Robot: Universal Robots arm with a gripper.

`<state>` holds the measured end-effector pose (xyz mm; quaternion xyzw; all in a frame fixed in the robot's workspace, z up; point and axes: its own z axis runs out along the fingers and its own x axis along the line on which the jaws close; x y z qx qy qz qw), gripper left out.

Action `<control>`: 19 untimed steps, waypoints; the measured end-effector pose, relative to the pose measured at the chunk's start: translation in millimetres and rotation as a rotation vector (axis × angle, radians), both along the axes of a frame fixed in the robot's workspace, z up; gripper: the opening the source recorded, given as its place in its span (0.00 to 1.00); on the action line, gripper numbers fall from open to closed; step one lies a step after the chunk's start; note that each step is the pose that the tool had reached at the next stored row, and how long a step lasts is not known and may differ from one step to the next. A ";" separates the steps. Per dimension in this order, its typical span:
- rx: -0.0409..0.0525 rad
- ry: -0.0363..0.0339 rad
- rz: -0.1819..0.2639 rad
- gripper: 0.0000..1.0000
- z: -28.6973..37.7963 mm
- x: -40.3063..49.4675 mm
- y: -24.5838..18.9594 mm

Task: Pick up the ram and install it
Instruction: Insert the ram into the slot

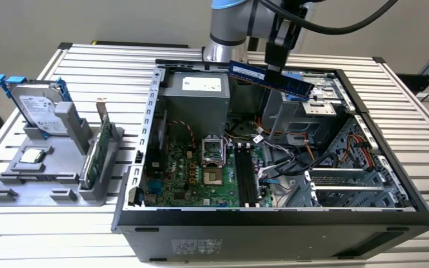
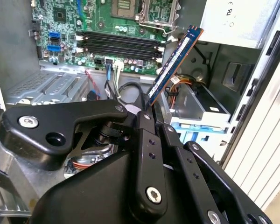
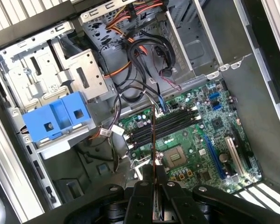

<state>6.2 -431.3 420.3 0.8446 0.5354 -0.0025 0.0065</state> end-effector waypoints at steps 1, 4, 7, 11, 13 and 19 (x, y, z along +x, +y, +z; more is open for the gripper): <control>0.0000 0.0000 -0.003 0.00 0.0 0.0 0.0; 0.0000 0.0000 -0.010 0.00 0.0 0.0 0.0; 0.0000 0.0000 -0.018 0.00 0.0 0.0 0.0; 0.0000 0.0000 -0.029 0.00 0.0 0.0 0.0; 0.0000 0.0000 -0.034 0.00 0.0 0.0 0.0; 0.0000 0.0000 -0.049 0.00 0.0 0.0 0.0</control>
